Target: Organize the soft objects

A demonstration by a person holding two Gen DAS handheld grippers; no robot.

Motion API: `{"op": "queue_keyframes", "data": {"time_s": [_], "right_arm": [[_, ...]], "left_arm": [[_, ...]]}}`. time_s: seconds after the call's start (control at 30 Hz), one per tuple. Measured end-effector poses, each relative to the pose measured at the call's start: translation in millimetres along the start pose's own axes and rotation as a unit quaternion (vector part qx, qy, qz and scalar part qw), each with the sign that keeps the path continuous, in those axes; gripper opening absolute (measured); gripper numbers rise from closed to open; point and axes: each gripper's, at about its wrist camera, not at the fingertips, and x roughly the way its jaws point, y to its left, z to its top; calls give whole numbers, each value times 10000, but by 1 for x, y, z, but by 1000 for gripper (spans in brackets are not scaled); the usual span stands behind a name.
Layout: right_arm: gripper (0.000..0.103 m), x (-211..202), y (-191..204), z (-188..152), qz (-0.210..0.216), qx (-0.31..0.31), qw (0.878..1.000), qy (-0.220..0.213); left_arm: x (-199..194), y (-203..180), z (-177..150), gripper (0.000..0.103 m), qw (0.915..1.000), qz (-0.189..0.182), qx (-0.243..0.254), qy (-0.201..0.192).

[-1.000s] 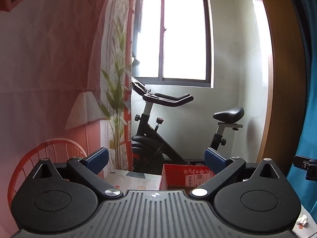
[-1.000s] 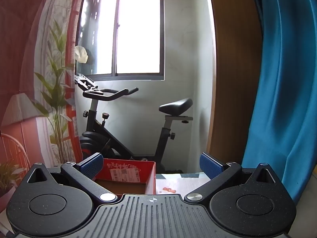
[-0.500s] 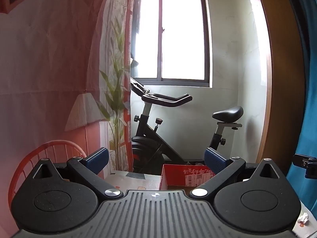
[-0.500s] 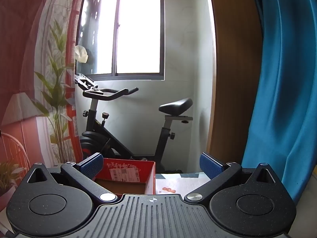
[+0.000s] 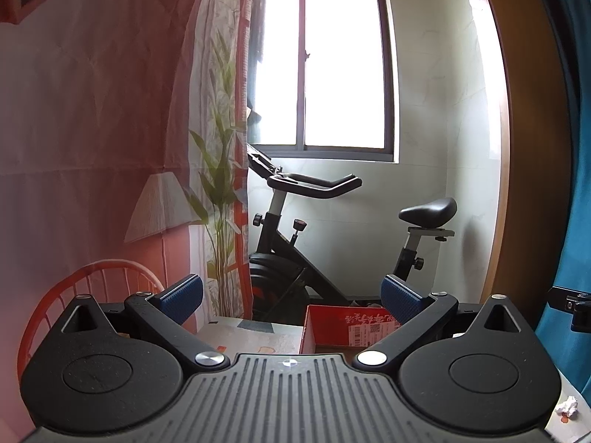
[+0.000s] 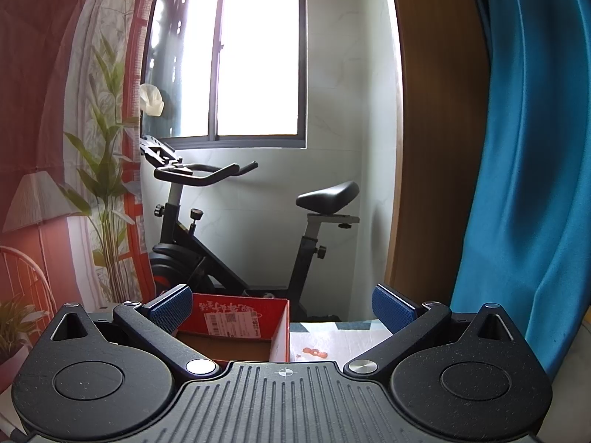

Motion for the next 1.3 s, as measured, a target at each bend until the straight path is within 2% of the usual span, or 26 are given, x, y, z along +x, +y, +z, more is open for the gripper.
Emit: {"op": "queue_keyframes", "data": {"time_s": [1.3], "right_arm": [[103,8,0,0,-53,45,10000,17]], "left_arm": [[6,0,-2,103,10000,-14,11,75]]}}
